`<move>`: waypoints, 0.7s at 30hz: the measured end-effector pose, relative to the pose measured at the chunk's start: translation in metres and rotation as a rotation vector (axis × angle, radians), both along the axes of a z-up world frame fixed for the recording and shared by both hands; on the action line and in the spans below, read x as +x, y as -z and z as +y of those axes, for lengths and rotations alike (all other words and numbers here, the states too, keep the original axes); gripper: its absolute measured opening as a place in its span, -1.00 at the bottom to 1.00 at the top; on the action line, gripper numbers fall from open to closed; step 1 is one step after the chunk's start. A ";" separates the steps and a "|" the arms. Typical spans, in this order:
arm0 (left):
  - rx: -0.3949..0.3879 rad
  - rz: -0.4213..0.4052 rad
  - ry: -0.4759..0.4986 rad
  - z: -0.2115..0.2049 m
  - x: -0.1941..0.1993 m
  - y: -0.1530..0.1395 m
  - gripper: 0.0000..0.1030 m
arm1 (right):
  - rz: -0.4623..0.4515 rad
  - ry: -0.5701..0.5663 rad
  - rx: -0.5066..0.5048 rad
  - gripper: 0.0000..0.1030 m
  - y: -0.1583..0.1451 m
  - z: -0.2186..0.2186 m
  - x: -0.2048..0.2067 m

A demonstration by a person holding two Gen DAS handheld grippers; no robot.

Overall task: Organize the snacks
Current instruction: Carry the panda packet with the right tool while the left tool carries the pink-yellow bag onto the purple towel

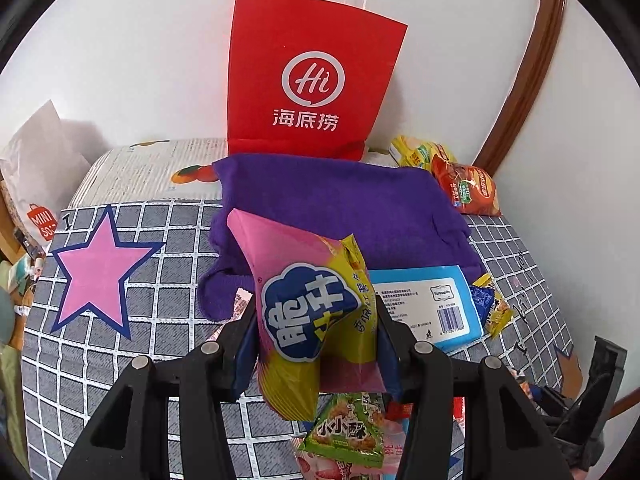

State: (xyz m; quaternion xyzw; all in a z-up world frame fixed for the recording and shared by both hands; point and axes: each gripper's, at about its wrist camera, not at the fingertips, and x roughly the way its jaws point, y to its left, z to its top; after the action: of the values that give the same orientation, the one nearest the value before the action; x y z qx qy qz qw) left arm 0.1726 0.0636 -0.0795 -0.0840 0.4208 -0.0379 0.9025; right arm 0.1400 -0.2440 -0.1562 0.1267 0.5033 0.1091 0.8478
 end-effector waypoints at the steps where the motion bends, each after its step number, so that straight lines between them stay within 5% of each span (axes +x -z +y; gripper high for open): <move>1: 0.002 -0.001 0.001 0.000 -0.001 -0.001 -0.06 | -0.010 0.002 -0.002 0.32 0.001 0.002 0.000; 11: -0.002 -0.009 -0.009 0.010 0.000 -0.006 -0.06 | -0.077 0.003 -0.014 0.17 -0.019 0.003 0.006; 21: 0.000 -0.047 -0.024 0.021 0.022 -0.026 -0.06 | -0.225 -0.020 -0.076 0.18 -0.088 0.009 0.026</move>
State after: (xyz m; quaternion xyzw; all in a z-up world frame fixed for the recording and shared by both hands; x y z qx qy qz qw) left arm 0.1947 0.0842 -0.0536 -0.0882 0.3982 -0.0288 0.9126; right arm 0.1660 -0.2351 -0.0678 0.0764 0.4102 0.1120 0.9019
